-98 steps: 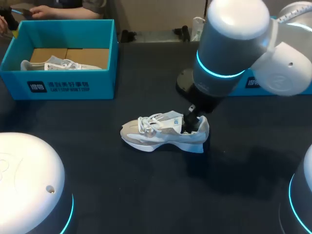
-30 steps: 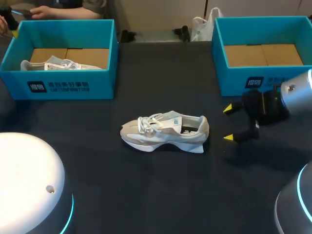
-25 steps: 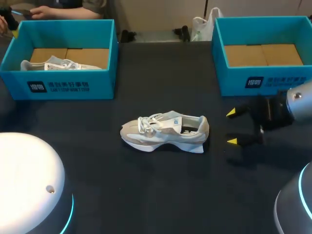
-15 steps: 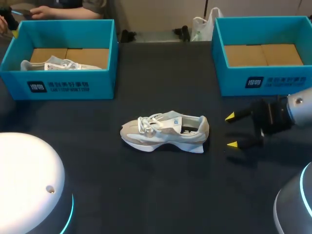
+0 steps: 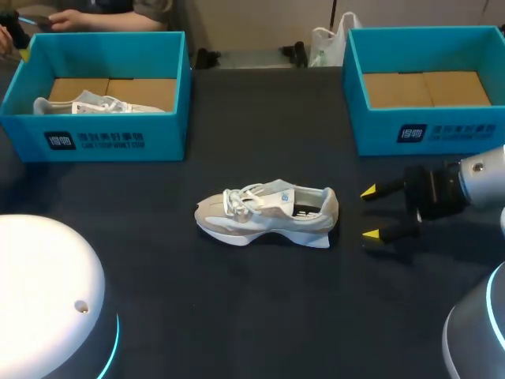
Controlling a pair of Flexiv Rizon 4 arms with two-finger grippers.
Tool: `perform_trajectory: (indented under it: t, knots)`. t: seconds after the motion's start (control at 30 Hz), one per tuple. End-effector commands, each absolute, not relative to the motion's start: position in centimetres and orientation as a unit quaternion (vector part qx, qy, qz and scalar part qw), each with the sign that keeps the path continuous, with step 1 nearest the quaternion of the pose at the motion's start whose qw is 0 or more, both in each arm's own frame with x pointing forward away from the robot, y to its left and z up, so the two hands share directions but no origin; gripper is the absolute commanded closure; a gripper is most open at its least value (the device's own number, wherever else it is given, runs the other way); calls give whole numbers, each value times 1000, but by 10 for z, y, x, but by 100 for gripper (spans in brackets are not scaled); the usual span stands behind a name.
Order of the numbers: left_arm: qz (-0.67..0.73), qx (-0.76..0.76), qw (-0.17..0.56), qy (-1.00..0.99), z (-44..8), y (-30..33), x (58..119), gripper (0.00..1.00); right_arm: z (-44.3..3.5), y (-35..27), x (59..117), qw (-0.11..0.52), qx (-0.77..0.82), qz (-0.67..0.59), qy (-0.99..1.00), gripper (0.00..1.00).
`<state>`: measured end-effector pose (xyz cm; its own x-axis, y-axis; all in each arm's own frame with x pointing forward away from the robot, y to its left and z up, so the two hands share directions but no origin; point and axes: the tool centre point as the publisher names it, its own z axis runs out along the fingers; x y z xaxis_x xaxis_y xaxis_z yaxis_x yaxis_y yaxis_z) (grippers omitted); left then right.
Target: Take the shoe out of the shoebox, open the shoe tongue, remove and reinsert the insole, then place the shoe into the shoebox
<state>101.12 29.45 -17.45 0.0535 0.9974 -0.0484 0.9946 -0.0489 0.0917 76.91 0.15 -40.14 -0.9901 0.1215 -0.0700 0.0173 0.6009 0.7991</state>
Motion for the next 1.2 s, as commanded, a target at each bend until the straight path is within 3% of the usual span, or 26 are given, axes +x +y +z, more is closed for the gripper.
perform_trajectory:
  t: [0.03,1.2]
  knots:
    - [15,724,50,687,-174,295,1011,0,-401,7,774,59,43,444,893,0]
    - [15,724,50,687,-174,295,1011,0,-410,68,771,99,137,460,871,0]
